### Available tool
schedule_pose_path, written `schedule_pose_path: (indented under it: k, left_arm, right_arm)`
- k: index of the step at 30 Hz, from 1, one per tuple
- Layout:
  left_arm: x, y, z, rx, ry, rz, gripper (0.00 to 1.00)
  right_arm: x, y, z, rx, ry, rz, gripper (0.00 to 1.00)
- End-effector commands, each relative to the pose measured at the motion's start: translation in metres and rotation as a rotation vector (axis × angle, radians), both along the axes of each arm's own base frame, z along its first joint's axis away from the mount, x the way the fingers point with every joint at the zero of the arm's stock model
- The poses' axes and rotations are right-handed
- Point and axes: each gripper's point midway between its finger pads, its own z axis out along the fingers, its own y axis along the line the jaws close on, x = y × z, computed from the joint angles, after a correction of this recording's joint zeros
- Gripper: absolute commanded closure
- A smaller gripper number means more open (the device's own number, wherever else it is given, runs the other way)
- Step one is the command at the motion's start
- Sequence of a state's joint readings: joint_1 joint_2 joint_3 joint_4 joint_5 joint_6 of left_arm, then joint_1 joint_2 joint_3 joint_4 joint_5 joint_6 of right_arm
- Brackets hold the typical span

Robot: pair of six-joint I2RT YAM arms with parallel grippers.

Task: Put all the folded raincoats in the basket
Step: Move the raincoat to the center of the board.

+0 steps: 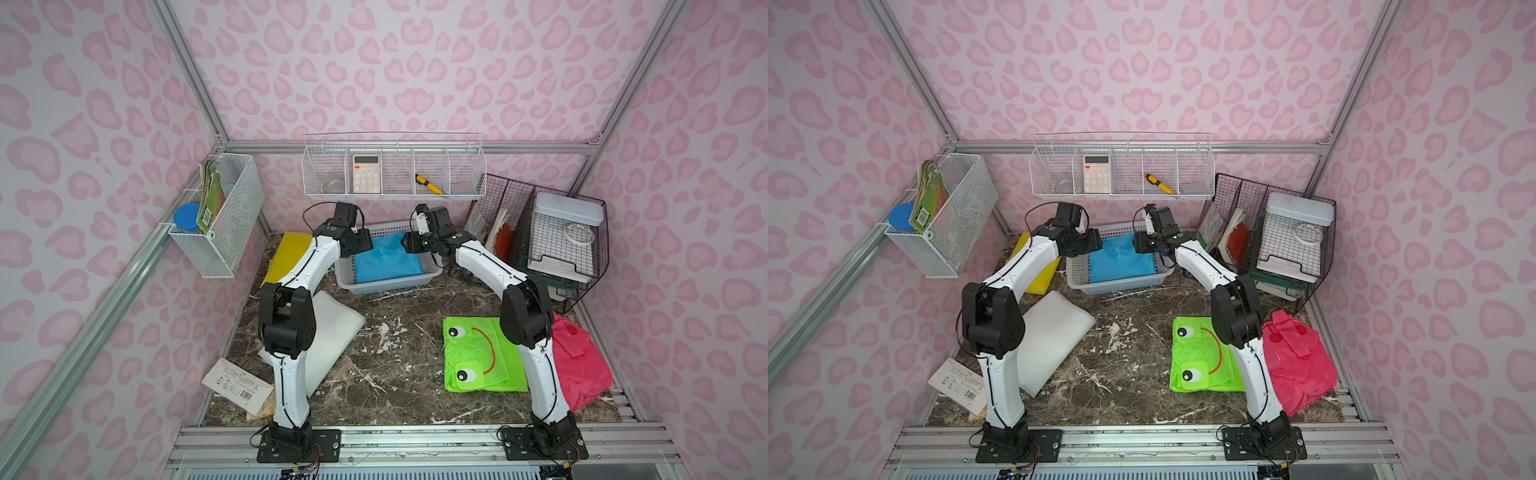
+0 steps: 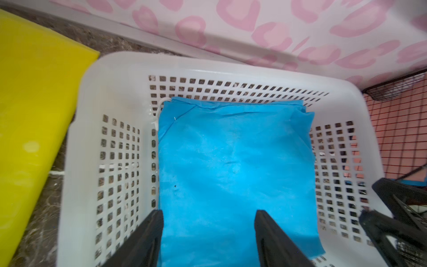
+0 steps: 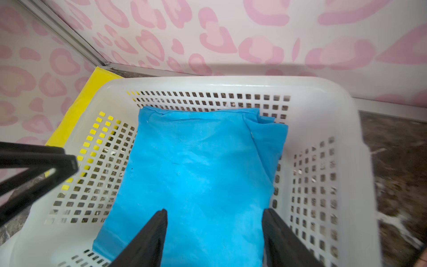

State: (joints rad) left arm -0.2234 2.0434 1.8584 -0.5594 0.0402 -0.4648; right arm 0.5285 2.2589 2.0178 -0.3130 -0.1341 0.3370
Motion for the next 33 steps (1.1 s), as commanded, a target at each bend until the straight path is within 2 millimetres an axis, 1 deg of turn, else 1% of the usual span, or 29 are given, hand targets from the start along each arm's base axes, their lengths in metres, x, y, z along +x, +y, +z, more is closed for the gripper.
schedule_pose_path:
  k: [1,3,6,8,9,11,13,17,18,21,23,26,29,33]
  left_arm:
    - [-0.017,0.005,0.017,0.005,-0.001,0.002,0.28]
    - [-0.035,0.007,0.027,0.004,0.008,-0.007,0.24]
    - [-0.070,0.019,0.031,0.004,0.018,0.022,0.19]
    - [-0.097,0.026,0.029,-0.004,0.019,0.046,0.17]
    - [-0.115,0.032,0.021,-0.007,0.034,0.065,0.17]
    - [-0.145,0.041,0.011,-0.020,0.048,0.102,0.16]
    - [-0.173,0.050,-0.001,-0.020,0.054,0.131,0.15]
    - [-0.215,0.068,-0.022,0.012,0.095,0.184,0.14]
    - [-0.225,0.075,-0.029,0.030,0.122,0.212,0.12]
    - [-0.239,0.086,-0.048,0.085,0.164,0.232,0.12]
    - [-0.243,0.087,-0.061,0.100,0.190,0.231,0.12]
    - [-0.243,0.089,-0.078,0.110,0.217,0.239,0.08]
    - [-0.237,0.083,-0.090,0.099,0.221,0.216,0.04]
    - [-0.228,0.071,-0.105,0.083,0.265,0.157,0.04]
  right_arm:
    - [-0.009,-0.002,0.020,0.007,-0.050,-0.010,0.31]
    - [-0.024,-0.004,0.030,0.012,-0.062,-0.003,0.29]
    - [-0.056,-0.007,0.044,0.031,-0.098,0.010,0.24]
    - [-0.080,-0.009,0.052,0.045,-0.126,0.024,0.21]
    - [-0.093,-0.010,0.056,0.047,-0.139,0.028,0.20]
    - [-0.115,-0.013,0.055,0.045,-0.152,0.039,0.19]
    - [-0.139,-0.017,0.043,0.034,-0.145,0.052,0.19]
    - [-0.176,-0.021,0.029,0.014,-0.142,0.076,0.19]
    - [-0.185,-0.022,0.024,0.004,-0.145,0.083,0.19]
    - [-0.209,-0.024,0.013,-0.020,-0.154,0.099,0.18]
    - [-0.223,-0.025,0.006,-0.036,-0.162,0.109,0.18]
    - [-0.242,-0.025,0.003,-0.042,-0.181,0.126,0.17]
    - [-0.250,-0.029,0.000,-0.049,-0.192,0.111,0.15]
    - [-0.253,-0.040,-0.004,-0.050,-0.188,0.075,0.14]
